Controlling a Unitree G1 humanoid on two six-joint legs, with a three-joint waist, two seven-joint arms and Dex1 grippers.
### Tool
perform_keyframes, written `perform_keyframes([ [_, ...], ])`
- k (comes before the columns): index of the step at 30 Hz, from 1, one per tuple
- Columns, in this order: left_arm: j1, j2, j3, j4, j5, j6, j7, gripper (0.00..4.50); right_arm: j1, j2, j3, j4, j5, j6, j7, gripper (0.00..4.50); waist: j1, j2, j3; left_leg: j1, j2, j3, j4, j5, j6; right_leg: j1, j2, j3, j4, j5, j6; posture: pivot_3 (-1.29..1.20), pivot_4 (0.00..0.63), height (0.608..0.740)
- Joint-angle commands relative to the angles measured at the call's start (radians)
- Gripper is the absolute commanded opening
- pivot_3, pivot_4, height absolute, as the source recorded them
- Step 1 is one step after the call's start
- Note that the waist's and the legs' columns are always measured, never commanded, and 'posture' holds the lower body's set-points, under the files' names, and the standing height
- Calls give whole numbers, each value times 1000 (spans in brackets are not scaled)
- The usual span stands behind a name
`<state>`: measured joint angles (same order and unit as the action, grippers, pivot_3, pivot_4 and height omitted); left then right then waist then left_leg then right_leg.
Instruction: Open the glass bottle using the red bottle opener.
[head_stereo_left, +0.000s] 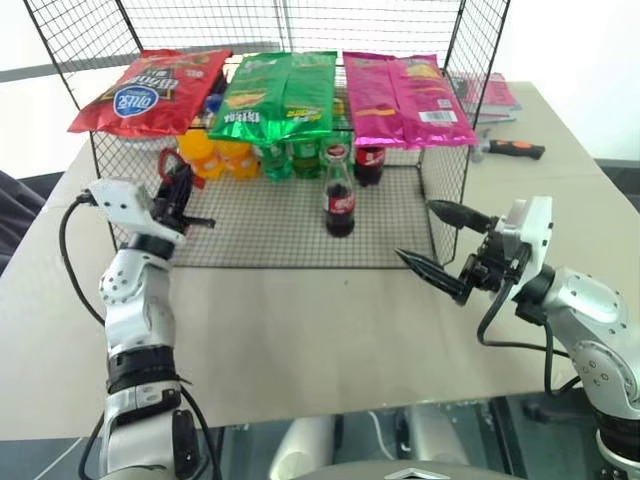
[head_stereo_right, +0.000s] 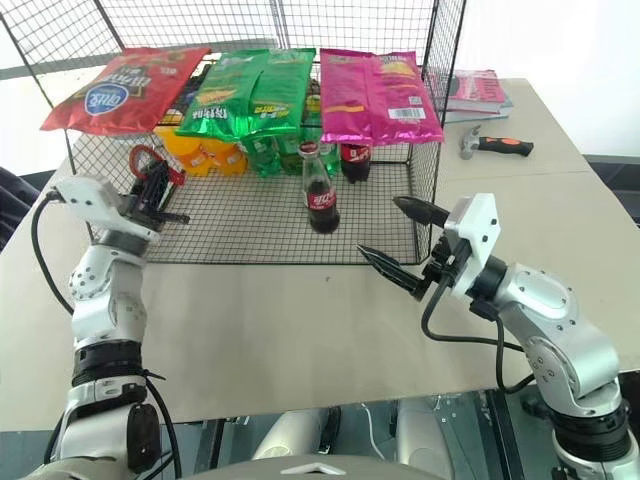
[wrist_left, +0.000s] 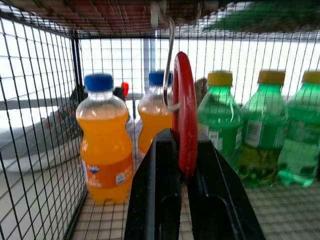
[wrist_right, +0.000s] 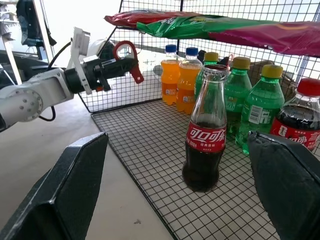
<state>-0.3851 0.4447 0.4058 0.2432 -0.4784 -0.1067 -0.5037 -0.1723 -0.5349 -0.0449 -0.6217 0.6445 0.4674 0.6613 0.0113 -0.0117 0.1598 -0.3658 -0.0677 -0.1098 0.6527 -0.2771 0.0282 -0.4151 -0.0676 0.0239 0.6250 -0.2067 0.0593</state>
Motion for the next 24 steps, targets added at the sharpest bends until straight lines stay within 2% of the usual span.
perform_keyframes([
  [1, 26, -21, 40, -164, -140, 112, 19, 89, -21, -4, -6, -9, 2, -23, 15, 4500, 0, 0, 0, 0, 0, 0, 0, 0, 0, 0, 0, 0, 0, 0, 0, 0, 150, 740],
  [4, 82, -50, 39, -281, -289, 258, 11, 89, -29, -1, 1, -2, -1, -22, 19, 4500, 0, 0, 0, 0, 0, 0, 0, 0, 0, 0, -1, 0, 0, 0, 0, 0, 150, 740],
  [11, 139, -59, 41, -369, -476, 451, -23, 89, -48, -9, 0, 11, 1, -11, 25, 4500, 0, 0, 0, 1, 0, 0, 0, 0, 0, 0, 1, 0, 1, 0, 0, 0, 150, 740],
  [16, 139, -36, 24, -404, -694, 655, -94, 89, -88, -62, 13, 23, 41, 145, -5, 4500, 0, 0, 0, 1, 0, 0, 1, 0, 0, 0, 1, 0, 1, 0, 0, 0, 150, 740],
  [21, 73, -18, -67, -377, -768, 822, -175, 89, -198, -109, 80, 97, 107, 316, 58, 4500, -1, 0, 0, 1, 0, 0, 1, 0, 0, 1, 2, 0, 1, 0, 0, 0, 150, 740],
  [24, 24, -18, -123, -348, -777, 893, -232, 89, -275, -91, 113, 155, 141, 417, 54, 4500, -1, 0, 0, 1, 0, 1, 1, 0, 0, 1, 2, 0, 1, 0, 0, 0, 150, 740],
])
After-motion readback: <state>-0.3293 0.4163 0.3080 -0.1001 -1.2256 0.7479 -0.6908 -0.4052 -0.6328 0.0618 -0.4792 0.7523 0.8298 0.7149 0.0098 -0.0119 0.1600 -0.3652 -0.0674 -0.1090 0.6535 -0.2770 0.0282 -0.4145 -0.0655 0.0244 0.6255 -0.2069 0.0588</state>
